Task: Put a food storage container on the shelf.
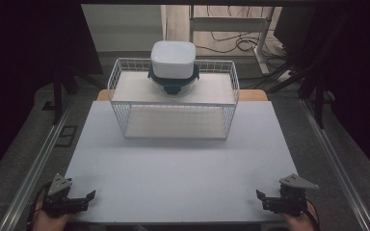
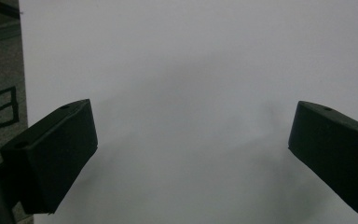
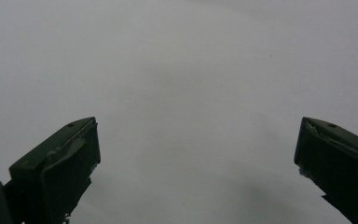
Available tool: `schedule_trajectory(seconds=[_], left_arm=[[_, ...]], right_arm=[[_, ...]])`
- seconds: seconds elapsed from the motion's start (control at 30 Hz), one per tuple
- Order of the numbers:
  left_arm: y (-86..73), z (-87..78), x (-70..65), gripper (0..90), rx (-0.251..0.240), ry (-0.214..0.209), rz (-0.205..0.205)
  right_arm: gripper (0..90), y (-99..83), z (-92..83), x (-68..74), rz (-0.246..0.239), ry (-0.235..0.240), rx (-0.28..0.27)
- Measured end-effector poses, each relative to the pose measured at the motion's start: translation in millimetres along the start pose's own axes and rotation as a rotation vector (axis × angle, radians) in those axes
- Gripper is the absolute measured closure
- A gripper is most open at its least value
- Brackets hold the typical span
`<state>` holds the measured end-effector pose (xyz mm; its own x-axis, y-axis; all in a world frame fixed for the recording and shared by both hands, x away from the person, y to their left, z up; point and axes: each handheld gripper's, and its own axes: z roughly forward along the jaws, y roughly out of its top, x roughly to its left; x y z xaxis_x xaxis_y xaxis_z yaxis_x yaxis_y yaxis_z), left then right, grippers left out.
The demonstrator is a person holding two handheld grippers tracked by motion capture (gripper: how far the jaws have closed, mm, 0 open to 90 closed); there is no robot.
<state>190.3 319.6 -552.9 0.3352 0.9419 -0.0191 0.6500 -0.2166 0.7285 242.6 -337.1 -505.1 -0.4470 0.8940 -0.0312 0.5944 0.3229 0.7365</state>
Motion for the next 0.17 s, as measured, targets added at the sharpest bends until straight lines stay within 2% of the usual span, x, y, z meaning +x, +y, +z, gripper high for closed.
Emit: schedule_trajectory(seconds=[0.17], left_arm=[[0.8,0.1,-0.7,0.7,-0.003,0.001,0.002]], right_arm=[[0.6,0.5,2.2,1.7,-0.023,-0.008,0.019]])
